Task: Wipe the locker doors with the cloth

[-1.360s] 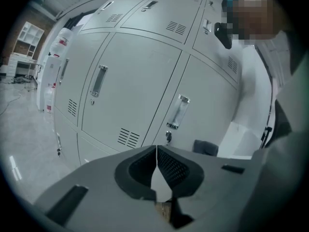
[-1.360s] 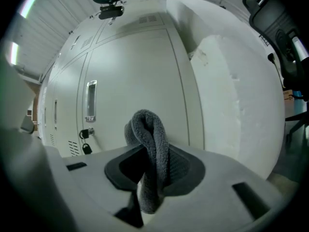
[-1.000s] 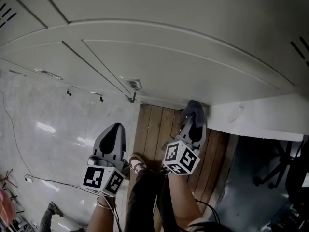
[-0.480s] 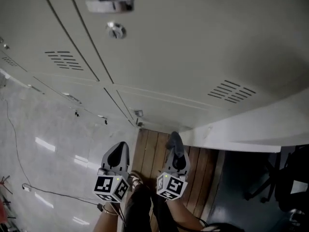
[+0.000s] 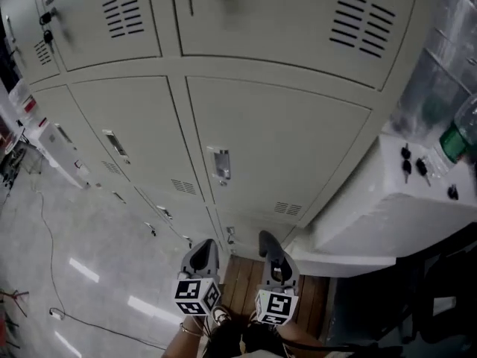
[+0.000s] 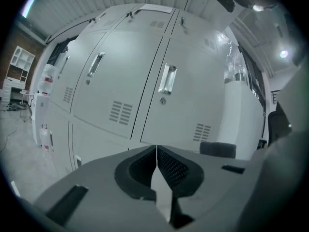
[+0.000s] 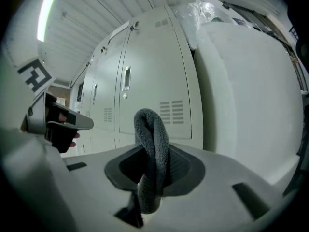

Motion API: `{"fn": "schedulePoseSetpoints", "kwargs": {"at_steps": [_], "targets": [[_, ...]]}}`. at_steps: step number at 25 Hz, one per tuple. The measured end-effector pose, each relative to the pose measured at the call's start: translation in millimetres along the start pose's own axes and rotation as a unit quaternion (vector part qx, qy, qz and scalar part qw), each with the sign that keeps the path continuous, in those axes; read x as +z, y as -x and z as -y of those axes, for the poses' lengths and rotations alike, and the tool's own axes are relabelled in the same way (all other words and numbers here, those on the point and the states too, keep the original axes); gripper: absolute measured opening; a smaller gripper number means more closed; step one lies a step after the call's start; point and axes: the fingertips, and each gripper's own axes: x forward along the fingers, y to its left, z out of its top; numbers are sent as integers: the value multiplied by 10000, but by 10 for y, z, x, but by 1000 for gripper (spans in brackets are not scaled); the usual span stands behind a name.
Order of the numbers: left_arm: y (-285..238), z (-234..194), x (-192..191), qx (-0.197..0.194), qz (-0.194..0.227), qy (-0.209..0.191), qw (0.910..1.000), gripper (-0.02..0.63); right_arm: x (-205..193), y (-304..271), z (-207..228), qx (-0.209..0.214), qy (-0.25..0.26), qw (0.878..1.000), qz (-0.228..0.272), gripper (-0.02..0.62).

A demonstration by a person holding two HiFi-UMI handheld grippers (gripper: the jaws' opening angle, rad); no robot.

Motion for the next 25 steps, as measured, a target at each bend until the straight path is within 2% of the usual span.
{"fn": "schedulePoseSetpoints", "kwargs": {"at_steps": [6,11,16,25], "targets": [[277,235,935,92,299,-117,9994,11,1270,211,25,213,132,9993,284,72],[355,261,1414,26,567,-279,9980,11,1947,276,79,261,195,9984,466,72],[367,192,1601,-27,669,-416,9969,11,2196,245,114,132,63,9983,569,72],[325,81,1674,-78,655,-385,9971,11,2268,164,15,54,165,9986,505,64]]}}
